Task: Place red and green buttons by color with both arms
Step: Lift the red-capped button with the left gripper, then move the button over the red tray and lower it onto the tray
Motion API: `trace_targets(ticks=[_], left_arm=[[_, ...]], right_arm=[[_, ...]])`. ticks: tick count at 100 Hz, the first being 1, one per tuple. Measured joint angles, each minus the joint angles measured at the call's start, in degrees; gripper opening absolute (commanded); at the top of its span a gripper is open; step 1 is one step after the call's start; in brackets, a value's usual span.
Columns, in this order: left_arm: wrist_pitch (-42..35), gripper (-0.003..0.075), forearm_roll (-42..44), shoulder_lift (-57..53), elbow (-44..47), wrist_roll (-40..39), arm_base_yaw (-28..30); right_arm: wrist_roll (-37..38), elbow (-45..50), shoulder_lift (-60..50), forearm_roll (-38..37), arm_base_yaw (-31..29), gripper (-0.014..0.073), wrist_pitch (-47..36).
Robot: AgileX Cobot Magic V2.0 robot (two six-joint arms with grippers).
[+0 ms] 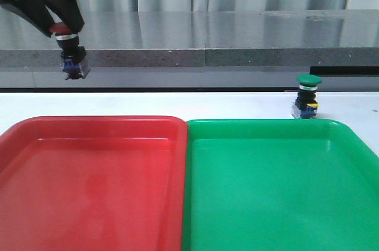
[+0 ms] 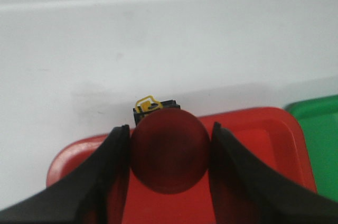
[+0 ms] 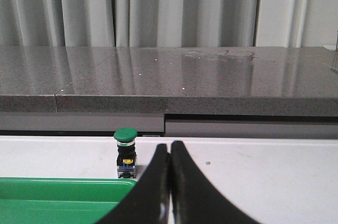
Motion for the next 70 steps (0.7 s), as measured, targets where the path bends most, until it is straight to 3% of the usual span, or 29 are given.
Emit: trace_targets(ticks=[47, 70], left_arm=[[-7.6, 0.0008, -0.14, -5.34, 20.42, -5.52, -7.65], [-11.77, 0.001, -0.14, -5.34, 24.39, -6.31, -10.57]], right_arm=[[0.0, 0.0, 0.0, 0.0, 0.0, -0.0064, 0.0], [0.0, 0.0, 0.0, 0.0, 0.0, -0.0064, 0.0]])
